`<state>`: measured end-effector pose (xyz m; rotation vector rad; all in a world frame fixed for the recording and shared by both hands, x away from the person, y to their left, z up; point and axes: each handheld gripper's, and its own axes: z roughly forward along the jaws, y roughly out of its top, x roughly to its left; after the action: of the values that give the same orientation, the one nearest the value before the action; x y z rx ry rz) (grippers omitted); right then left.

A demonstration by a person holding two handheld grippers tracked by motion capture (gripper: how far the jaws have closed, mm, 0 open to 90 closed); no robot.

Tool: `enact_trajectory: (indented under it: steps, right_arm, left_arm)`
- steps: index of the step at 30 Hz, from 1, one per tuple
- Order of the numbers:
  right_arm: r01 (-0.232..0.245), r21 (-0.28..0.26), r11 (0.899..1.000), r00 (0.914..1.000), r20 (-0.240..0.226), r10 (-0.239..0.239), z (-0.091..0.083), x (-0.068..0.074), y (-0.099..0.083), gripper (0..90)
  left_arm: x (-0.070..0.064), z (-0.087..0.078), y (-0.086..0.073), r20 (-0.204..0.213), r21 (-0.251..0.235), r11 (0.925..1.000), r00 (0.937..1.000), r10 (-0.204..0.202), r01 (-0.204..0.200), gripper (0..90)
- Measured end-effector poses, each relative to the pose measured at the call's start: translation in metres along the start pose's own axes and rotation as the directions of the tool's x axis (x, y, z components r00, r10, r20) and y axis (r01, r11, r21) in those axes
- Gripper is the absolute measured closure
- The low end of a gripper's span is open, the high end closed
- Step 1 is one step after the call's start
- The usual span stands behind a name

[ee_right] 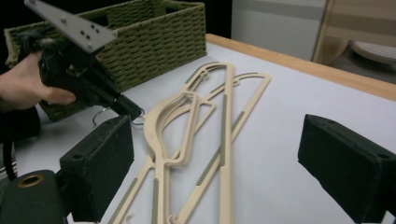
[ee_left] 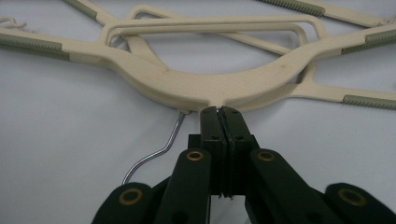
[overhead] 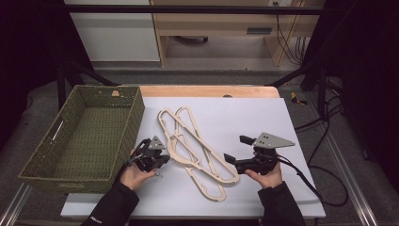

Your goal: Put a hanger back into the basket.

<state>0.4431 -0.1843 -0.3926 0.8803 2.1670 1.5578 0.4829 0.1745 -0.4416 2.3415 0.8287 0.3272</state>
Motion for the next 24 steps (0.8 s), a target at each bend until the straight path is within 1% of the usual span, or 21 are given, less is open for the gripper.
enact_trajectory:
  steps: [4, 6, 8, 11, 13, 15, 16, 17, 18, 19, 22, 23, 24]
  right_arm:
    - [0.023, 0.043, 0.999, 0.9993, -0.029, -0.022, 0.019, 0.012, 0.0, 15.0]
    - [0.04, 0.066, 0.997, 0.9983, -0.045, -0.037, 0.03, 0.018, 0.0, 16.6]
    - [0.06, 0.082, 0.995, 0.997, -0.053, -0.055, 0.041, 0.023, 0.002, 18.2]
    - [0.094, 0.113, 0.989, 0.9935, -0.074, -0.086, 0.058, 0.033, 0.005, 21.5]
    - [0.105, 0.134, 0.985, 0.9921, -0.084, -0.094, 0.068, 0.037, 0.005, 22.6]
    - [0.113, 0.15, 0.982, 0.9905, -0.095, -0.099, 0.077, 0.04, 0.004, 23.9]
    - [0.118, 0.164, 0.979, 0.9898, -0.099, -0.103, 0.081, 0.042, 0.003, 24.6]
    - [0.136, 0.191, 0.972, 0.9874, -0.107, -0.117, 0.088, 0.045, 0.001, 26.9]
    - [0.136, 0.191, 0.972, 0.9874, -0.107, -0.117, 0.088, 0.045, 0.001, 26.9]
    - [0.138, 0.202, 0.97, 0.987, -0.11, -0.118, 0.09, 0.047, -0.001, 27.6]
    - [0.129, 0.218, 0.967, 0.9878, -0.113, -0.107, 0.098, 0.048, -0.004, 29.8]
    - [0.137, 0.229, 0.964, 0.9872, -0.112, -0.114, 0.1, 0.048, -0.005, 30.8]
    - [0.149, 0.233, 0.961, 0.9854, -0.116, -0.124, 0.102, 0.048, -0.005, 31.0]
  left_arm:
    - [-0.002, -0.003, 0.002, -0.007, -0.004, 0.9998, 0.9998, -0.017, 0.017, 88.8]
    - [-0.003, -0.005, 0.004, -0.012, -0.001, 0.9998, 0.9998, -0.018, 0.018, 88.8]
    - [-0.004, -0.007, 0.005, -0.006, -0.007, 0.9996, 0.9996, -0.026, 0.026, 88.8]
    - [-0.006, -0.011, 0.008, -0.006, -0.014, 0.9995, 0.9996, -0.028, 0.028, 88.8]
    - [-0.008, -0.015, 0.01, -0.001, -0.019, 0.9994, 0.9995, -0.03, 0.03, 88.8]
    - [-0.011, -0.017, 0.012, -0.007, -0.025, 0.9994, 0.9996, -0.026, 0.026, 88.8]
    - [-0.012, -0.018, 0.013, -0.007, -0.026, 0.9994, 0.9997, -0.025, 0.025, 88.8]
    - [-0.013, -0.02, 0.014, -0.005, -0.024, 0.9995, 0.9997, -0.023, 0.023, 88.8]
    - [-0.015, -0.021, 0.015, -0.005, -0.023, 0.9995, 0.9997, -0.023, 0.023, 88.8]
    - [-0.016, -0.021, 0.016, -0.007, -0.025, 0.9995, 0.9998, -0.018, 0.018, 88.8]
    - [-0.019, -0.024, 0.018, -0.009, -0.03, 0.9993, 0.9997, -0.021, 0.02, 88.8]
    - [-0.019, -0.025, 0.018, -0.005, -0.035, 0.9991, 0.9997, -0.023, 0.022, 88.8]
    - [-0.02, -0.026, 0.019, -0.01, -0.035, 0.9992, 0.9997, -0.022, 0.022, 88.8]
